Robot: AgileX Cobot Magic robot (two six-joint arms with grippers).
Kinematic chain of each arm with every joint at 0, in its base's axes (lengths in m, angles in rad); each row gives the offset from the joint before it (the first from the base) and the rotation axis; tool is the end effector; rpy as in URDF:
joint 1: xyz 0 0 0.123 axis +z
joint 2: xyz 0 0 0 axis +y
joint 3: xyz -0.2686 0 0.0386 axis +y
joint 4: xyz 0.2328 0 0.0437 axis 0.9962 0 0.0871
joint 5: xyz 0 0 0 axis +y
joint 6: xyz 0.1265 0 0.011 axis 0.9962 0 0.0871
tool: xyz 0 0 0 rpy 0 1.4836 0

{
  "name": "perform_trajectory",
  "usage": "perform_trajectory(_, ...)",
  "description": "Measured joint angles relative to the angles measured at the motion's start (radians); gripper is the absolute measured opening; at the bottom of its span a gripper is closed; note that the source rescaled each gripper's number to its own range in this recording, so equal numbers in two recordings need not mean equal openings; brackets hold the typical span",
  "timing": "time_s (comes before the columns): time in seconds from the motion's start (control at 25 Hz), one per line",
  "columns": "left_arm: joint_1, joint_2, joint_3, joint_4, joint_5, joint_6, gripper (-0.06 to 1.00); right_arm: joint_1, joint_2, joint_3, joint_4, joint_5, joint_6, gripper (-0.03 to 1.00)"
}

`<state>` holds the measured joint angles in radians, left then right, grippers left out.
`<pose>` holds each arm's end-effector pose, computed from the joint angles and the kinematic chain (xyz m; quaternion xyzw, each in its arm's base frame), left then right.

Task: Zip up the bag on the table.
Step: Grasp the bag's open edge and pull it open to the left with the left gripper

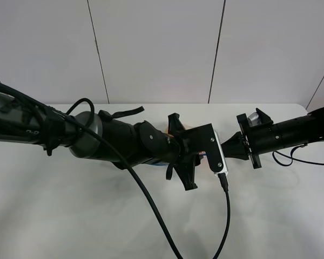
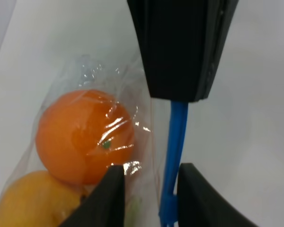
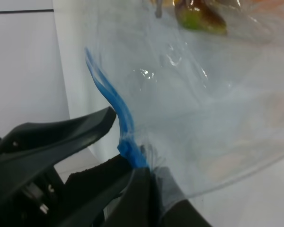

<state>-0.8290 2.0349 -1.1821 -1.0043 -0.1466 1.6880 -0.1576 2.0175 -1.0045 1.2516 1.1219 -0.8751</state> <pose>0.3076 -0.3126 0.1194 0.6015 0.6728 0.0257 0.4299 0.3287 0.0578 0.1086 0.0715 0.8679 0.4882 0.0570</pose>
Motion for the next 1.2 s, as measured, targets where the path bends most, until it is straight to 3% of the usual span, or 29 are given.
perform_trajectory(0.24, 0.009, 0.002, 0.0, -0.002, 0.003, -0.001, 0.51, 0.0, 0.0, 0.0, -0.002, 0.0, 0.0, 0.0)
perform_trajectory(0.44, 0.009, 0.024, -0.001, -0.002, 0.005, -0.001, 0.55, 0.0, 0.0, 0.0, -0.003, 0.0, 0.0, 0.0)
perform_trajectory(0.56, 0.009, 0.047, -0.002, -0.001, 0.022, -0.001, 0.53, 0.0, 0.0, 0.0, -0.003, 0.0, 0.0, 0.0)
perform_trajectory(0.84, 0.009, 0.045, -0.003, -0.001, 0.025, -0.001, 0.33, 0.0, 0.0, 0.0, -0.003, 0.0, 0.0, 0.0)
perform_trajectory(1.2, 0.009, 0.024, -0.004, 0.0, 0.03, -0.001, 0.3, 0.0, 0.0, 0.0, -0.005, -0.002, 0.0, 0.0)
